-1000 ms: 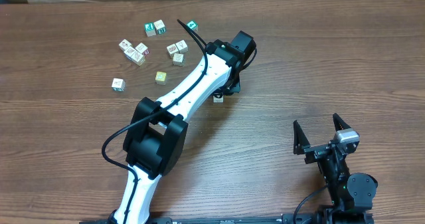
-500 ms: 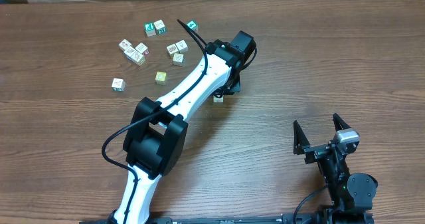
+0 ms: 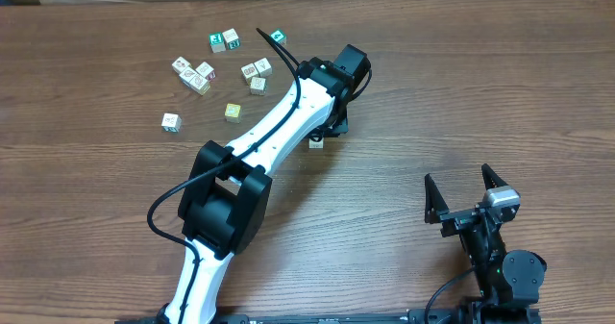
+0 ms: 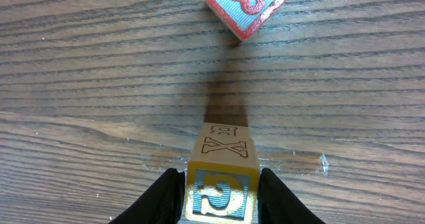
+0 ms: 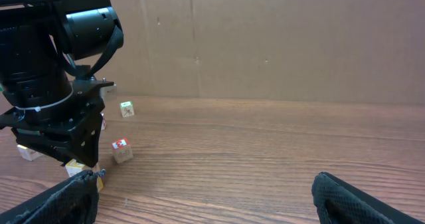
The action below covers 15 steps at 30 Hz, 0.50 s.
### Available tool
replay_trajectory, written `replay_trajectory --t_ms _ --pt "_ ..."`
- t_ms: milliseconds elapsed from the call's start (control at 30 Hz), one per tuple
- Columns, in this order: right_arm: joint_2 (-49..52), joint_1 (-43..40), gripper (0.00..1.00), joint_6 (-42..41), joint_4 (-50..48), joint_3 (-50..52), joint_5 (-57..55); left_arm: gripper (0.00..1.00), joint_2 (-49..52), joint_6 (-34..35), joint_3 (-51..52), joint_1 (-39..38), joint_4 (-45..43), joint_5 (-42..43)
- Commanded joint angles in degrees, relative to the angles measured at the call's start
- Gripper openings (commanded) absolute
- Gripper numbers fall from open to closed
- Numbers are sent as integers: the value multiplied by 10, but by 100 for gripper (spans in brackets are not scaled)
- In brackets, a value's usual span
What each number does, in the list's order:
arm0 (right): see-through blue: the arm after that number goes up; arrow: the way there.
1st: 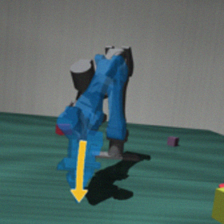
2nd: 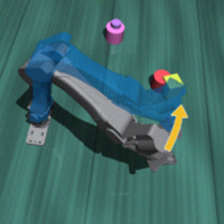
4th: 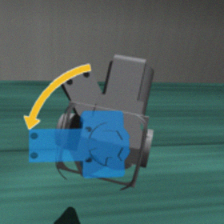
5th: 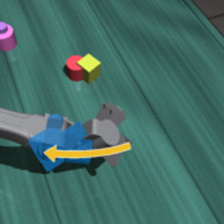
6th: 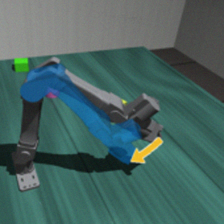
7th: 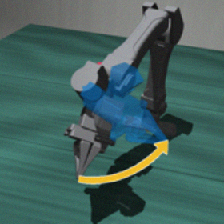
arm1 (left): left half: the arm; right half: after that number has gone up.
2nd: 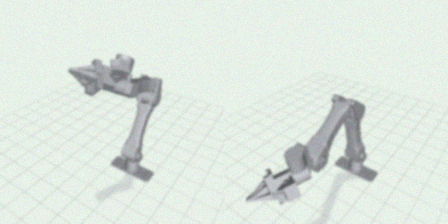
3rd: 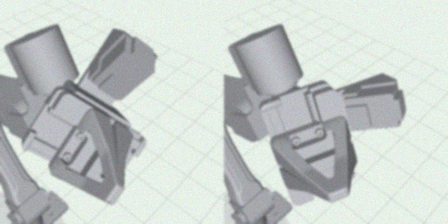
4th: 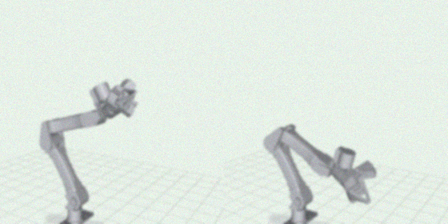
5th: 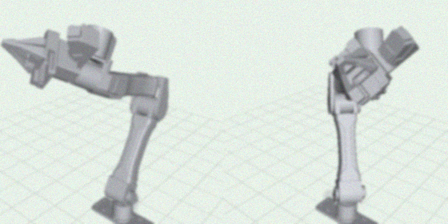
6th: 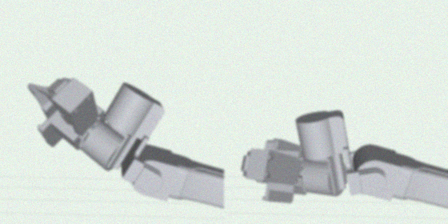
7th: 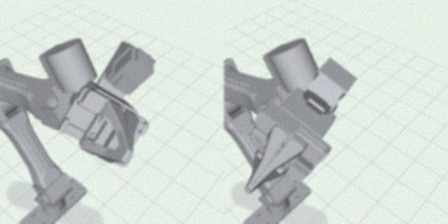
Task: Form a tower
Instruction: 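Lower the yellow block onto the B block and align it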
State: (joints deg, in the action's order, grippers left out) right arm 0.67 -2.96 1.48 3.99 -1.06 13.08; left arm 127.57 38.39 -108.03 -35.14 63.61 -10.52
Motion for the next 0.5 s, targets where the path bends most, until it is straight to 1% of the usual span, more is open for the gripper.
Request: replay_trajectory --t_ms 0,67,267,367,467 --pt "-5 2 100 -1 -3 6 -6 30 6 -7 3 2 0 0" --pt "-5 2 100 -1 -3 6 -6 27 6 -7 3 2 0 0" --pt "-5 2 100 -1 -3 6 -6 24 6 -8 3 2 0 0" --pt "-5 2 100 -1 -3 6 -6 20 6 -12 3 2 1 0" --pt "-5 2 100 -1 -3 6 -6 19 6 -12 3 2 2 0"
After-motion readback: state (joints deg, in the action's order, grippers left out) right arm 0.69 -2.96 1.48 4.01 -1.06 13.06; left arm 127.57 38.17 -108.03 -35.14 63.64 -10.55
